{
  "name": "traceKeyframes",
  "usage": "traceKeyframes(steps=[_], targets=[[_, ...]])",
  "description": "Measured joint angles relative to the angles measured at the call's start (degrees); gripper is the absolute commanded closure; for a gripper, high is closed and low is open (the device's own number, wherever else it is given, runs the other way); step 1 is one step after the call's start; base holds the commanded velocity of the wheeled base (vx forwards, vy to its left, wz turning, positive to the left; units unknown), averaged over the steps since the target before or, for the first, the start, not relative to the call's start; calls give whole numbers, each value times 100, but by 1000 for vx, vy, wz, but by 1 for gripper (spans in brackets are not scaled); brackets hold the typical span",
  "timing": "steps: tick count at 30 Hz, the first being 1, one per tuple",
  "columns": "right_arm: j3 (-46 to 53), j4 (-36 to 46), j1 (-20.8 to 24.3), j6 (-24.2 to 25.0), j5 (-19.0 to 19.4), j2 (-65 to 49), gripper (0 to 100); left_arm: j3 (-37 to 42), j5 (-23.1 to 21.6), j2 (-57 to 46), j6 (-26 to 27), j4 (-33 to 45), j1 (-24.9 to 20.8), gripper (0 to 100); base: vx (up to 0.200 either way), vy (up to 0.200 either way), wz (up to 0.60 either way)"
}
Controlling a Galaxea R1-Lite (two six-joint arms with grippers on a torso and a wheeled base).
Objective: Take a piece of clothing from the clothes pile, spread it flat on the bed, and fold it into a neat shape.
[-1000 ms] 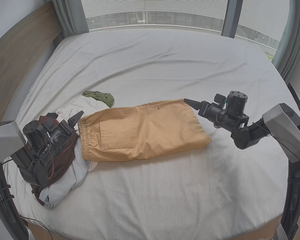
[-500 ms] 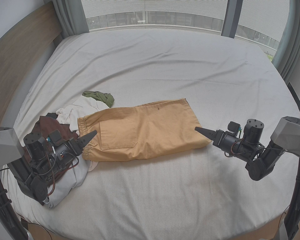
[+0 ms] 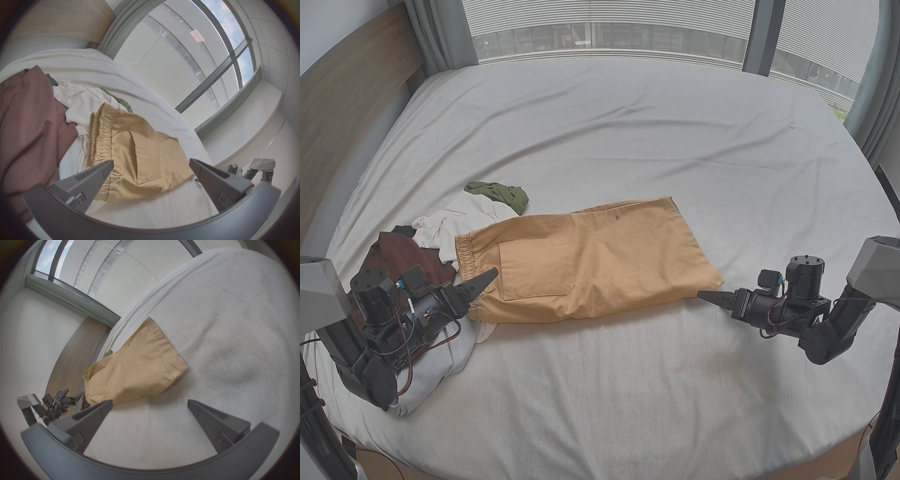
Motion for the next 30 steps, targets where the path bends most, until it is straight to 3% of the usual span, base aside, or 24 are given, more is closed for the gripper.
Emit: traceKeyframes(steps=[9,15,20,30], targets=[[-318,-79,265,39,-27,383,0,2,0,63,46,0,-10,0,0,0,0],[-605,-560,374,91,-148,680,0,7,0,85,51,0,-15,0,0,0,0],[-918,-800,464,406,-386,946,0,7,0,85,52,0,-9,0,0,0,0],[-1335,-1402,674,846,-474,1386,0,-12,0,88,52,-2,10,0,0,0,0]])
